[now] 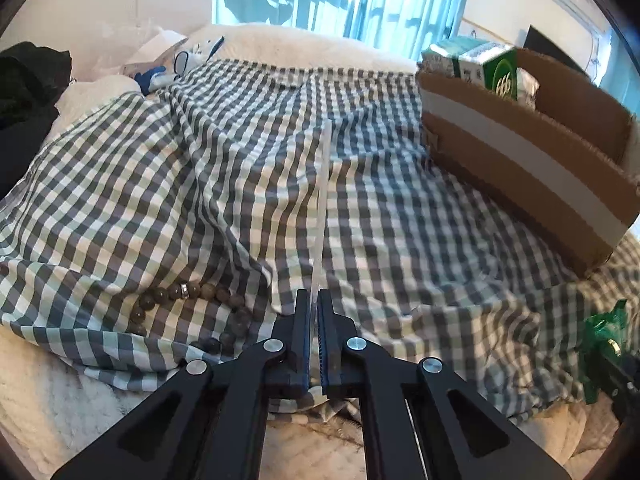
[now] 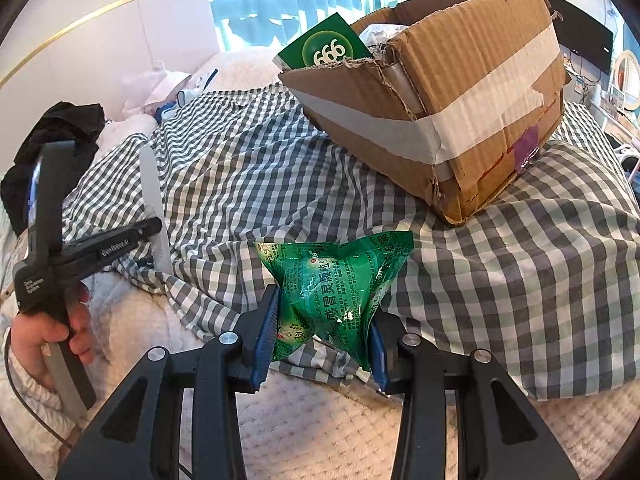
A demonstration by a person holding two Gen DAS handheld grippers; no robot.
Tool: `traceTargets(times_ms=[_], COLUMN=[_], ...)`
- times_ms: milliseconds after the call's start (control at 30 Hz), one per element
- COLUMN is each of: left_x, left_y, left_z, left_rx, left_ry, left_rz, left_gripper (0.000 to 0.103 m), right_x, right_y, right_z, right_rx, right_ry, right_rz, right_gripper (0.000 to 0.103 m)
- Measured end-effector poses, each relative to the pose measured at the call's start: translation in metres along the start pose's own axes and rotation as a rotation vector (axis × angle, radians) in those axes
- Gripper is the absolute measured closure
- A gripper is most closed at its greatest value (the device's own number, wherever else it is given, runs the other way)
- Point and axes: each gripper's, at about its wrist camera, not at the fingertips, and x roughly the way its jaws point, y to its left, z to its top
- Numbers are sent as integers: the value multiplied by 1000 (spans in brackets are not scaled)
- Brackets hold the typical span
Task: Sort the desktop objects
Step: 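Carry the comb and green packet over the cardboard box and open both grippers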
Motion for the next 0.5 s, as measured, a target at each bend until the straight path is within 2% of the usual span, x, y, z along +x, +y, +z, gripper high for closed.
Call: traceTargets(times_ms=[167, 333, 500], left_x=[0, -9, -38], left_y=[-3, -4, -20], left_z=[4, 12, 28], left_rx=[-4, -33, -14], left_ry=[-2, -36, -109], left_rz=[-25, -60, -140], left_gripper=[100, 100, 100], right_x=[-1, -10, -39], right_y=[-1, 1, 2], right_z=[0, 3, 28], right_rx=[1, -2, -12], right_ry=[1, -20, -97], right_rz=[3, 27, 113], right_gripper=[64, 64, 64])
